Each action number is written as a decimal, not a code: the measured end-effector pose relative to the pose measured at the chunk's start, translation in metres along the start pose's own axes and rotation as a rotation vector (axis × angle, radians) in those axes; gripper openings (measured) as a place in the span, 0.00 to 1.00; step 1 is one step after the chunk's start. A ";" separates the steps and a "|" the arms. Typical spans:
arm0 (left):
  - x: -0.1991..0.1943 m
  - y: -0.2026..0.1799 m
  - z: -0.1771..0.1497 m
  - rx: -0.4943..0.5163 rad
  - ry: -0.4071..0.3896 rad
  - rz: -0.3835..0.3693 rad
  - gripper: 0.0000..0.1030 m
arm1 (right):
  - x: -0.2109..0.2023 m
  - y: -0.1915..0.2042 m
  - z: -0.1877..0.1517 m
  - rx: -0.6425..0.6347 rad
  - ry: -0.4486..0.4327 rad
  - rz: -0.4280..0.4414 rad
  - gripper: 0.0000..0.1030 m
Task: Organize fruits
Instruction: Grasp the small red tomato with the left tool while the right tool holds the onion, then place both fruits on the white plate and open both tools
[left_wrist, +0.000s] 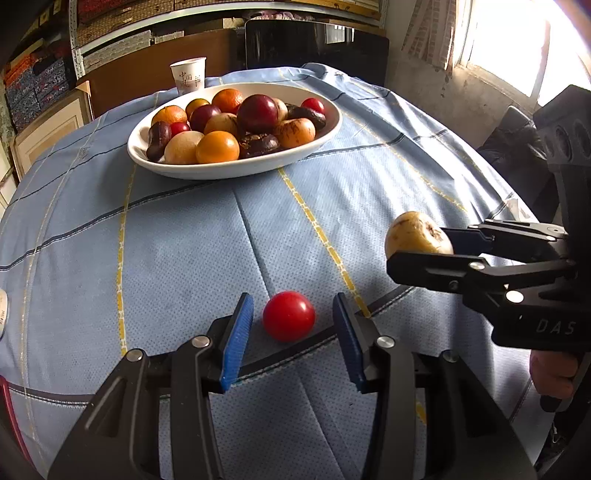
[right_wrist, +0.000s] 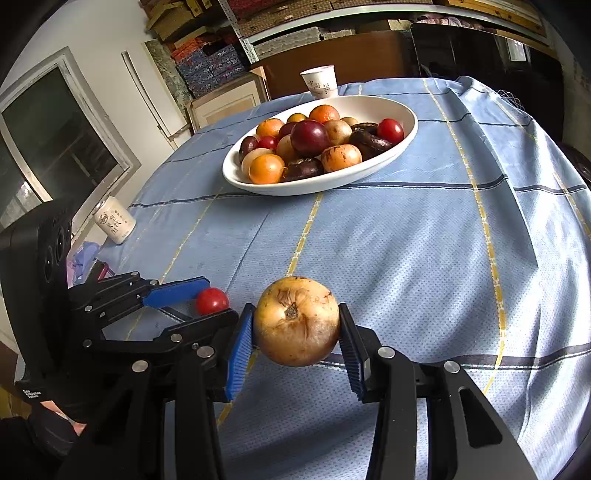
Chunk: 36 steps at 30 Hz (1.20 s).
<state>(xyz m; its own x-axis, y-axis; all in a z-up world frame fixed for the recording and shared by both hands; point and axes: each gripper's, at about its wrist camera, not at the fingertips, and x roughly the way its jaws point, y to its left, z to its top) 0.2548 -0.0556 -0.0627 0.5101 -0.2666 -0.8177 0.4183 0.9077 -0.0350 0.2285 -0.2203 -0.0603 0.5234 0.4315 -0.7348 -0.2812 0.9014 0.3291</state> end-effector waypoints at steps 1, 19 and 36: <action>0.001 0.000 0.000 0.000 0.005 0.005 0.43 | 0.001 0.000 0.000 -0.001 0.000 -0.002 0.43; -0.001 0.008 -0.004 -0.056 0.019 -0.023 0.25 | 0.004 -0.007 0.000 0.010 -0.005 -0.051 0.43; -0.050 0.025 -0.009 -0.116 -0.092 -0.031 0.25 | -0.001 0.014 0.002 -0.071 -0.036 -0.010 0.43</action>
<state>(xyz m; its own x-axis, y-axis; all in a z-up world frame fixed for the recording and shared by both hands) 0.2335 -0.0167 -0.0277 0.5674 -0.3185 -0.7594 0.3480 0.9285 -0.1294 0.2256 -0.2079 -0.0542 0.5551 0.4243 -0.7155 -0.3315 0.9017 0.2775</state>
